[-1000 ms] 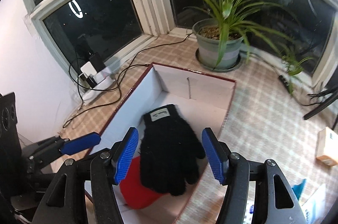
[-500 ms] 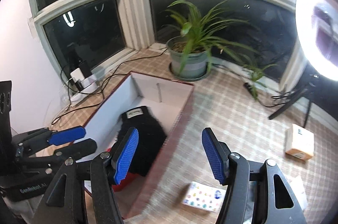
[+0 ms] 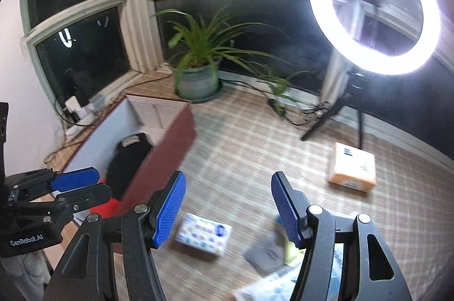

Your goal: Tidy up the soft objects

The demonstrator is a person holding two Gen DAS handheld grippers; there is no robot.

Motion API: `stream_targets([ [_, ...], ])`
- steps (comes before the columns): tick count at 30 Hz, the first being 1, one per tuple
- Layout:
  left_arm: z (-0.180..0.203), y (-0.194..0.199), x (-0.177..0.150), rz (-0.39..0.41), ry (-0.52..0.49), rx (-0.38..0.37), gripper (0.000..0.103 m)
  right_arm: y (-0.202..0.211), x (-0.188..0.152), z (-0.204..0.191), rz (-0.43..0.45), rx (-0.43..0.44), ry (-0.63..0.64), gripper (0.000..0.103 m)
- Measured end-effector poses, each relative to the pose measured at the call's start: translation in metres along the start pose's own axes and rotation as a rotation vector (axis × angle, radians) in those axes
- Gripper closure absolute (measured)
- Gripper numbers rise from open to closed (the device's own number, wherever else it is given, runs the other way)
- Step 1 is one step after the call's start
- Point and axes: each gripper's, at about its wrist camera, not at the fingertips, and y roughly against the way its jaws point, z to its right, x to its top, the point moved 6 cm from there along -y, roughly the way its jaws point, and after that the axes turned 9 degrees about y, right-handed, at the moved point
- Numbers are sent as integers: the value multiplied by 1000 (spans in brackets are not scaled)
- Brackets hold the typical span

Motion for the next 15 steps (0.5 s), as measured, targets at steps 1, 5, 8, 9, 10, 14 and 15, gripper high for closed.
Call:
stream_targets([
  [1,6,-3,-3,-7,-4,-8,65,2,-4,5,0,-11,4,44],
  [5,30,-16,-16,-43,-7,-43,59,10,-22,33,-15,-7,-21,44],
  [8,45,-27,-28,-84,-17,-69,58,15,-38,58,-25,17,-64,44],
  [9,50,-30,-33,-98,-21,-79,58,16,-48,70,-40,30,-89,44],
  [10,55,-36,-38,-116,-24,-89,58,17,-54,79,-49,42,-105,44],
  [14,77,-60,-56,-188,-68,-110,57,19,-88,114,-92,66,-180,44],
  [15,81,-64,-60,-200,-79,-112,57,20,-97,122,-104,74,-205,44],
])
